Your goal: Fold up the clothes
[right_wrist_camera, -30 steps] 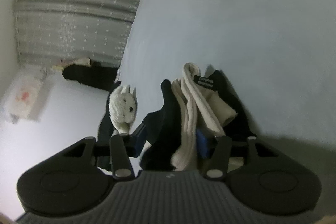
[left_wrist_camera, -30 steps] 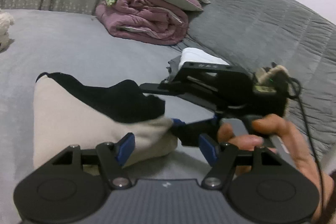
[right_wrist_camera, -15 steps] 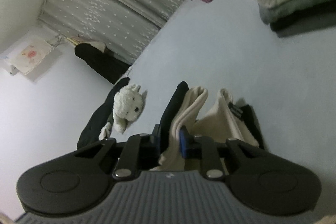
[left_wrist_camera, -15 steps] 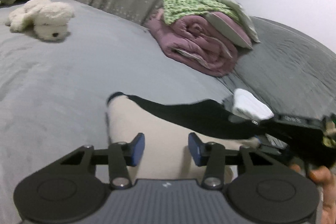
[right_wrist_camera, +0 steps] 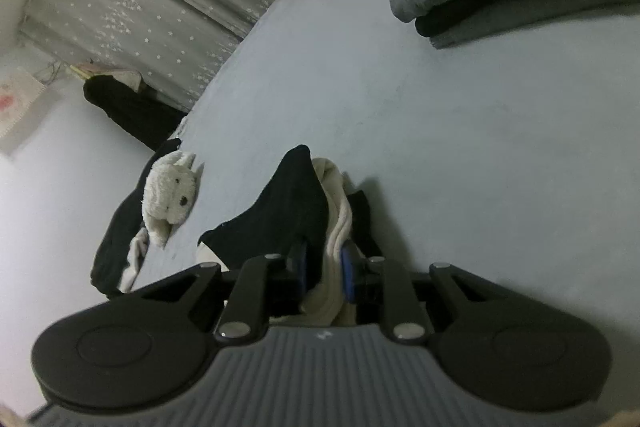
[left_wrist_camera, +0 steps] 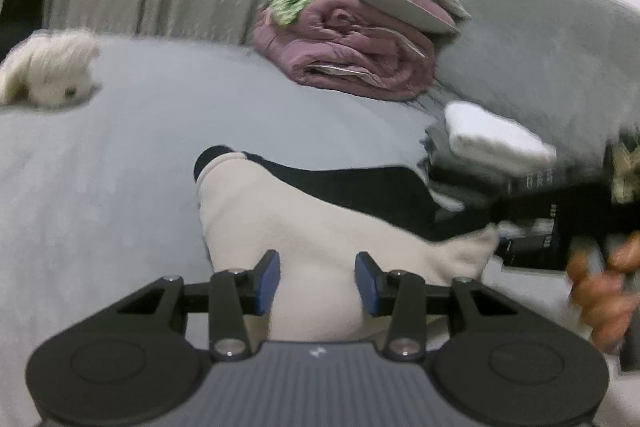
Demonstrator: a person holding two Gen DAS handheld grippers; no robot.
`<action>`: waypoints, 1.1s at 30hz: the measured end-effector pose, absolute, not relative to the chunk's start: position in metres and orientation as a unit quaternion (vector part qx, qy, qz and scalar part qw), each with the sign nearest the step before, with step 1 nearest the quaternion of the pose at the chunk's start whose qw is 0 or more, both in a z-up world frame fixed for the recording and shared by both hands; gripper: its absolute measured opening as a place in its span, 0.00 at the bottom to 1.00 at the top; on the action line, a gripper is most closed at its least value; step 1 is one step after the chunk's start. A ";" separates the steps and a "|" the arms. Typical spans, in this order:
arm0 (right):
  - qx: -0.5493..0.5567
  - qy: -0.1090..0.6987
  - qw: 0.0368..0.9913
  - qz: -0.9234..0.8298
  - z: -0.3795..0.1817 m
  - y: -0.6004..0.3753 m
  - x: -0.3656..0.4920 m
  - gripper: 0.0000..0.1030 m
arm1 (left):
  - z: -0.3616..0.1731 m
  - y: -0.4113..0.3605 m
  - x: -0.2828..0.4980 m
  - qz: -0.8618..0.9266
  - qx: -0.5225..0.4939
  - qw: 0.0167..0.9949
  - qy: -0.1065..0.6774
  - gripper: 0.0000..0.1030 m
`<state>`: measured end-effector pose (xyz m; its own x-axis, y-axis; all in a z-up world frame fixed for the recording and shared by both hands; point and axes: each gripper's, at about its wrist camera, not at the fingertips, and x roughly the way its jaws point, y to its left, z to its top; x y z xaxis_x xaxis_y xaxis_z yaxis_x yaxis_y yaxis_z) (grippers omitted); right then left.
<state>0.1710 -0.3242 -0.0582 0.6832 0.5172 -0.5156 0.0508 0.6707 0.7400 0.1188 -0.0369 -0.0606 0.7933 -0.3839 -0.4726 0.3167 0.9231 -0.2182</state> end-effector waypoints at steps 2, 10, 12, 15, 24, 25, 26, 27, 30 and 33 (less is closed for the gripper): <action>0.371 0.366 0.842 0.139 -0.052 -0.324 0.169 0.30 | -0.060 -0.036 0.115 -0.188 -0.052 0.946 0.258 0.40; 0.269 0.296 0.908 0.127 -0.020 -0.305 0.160 0.32 | -0.037 -0.031 0.122 -0.189 -0.054 0.949 0.247 0.41; 0.232 0.276 0.922 0.138 -0.013 -0.293 0.157 0.32 | -0.035 -0.034 0.126 -0.188 -0.050 0.951 0.242 0.41; 0.170 0.266 0.935 0.161 -0.011 -0.272 0.156 0.32 | -0.037 -0.040 0.134 -0.190 -0.044 0.949 0.246 0.41; 0.026 0.333 0.930 0.152 -0.050 -0.250 0.167 0.23 | -0.066 -0.038 0.118 -0.218 -0.026 0.944 0.245 0.41; 0.024 0.337 0.929 0.153 -0.053 -0.253 0.168 0.23 | -0.065 -0.039 0.118 -0.219 -0.024 0.944 0.246 0.41; 0.024 0.338 0.928 0.153 -0.054 -0.254 0.169 0.23 | -0.064 -0.039 0.119 -0.219 -0.023 0.943 0.248 0.41; 0.024 0.338 0.928 0.152 -0.054 -0.254 0.170 0.23 | -0.064 -0.040 0.119 -0.219 -0.022 0.943 0.250 0.41; 0.017 0.330 0.932 0.146 -0.052 -0.252 0.169 0.23 | -0.055 -0.038 0.126 -0.221 -0.030 0.939 0.262 0.41; 0.014 0.317 0.937 0.147 -0.048 -0.250 0.167 0.25 | -0.047 -0.037 0.137 -0.221 -0.047 0.936 0.270 0.41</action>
<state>0.1668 -0.2499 -0.0478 0.7561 0.2843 -0.5895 -0.2666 0.9564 0.1194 0.1370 -0.0370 -0.0472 0.7568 -0.4395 -0.4838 0.3884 0.8977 -0.2079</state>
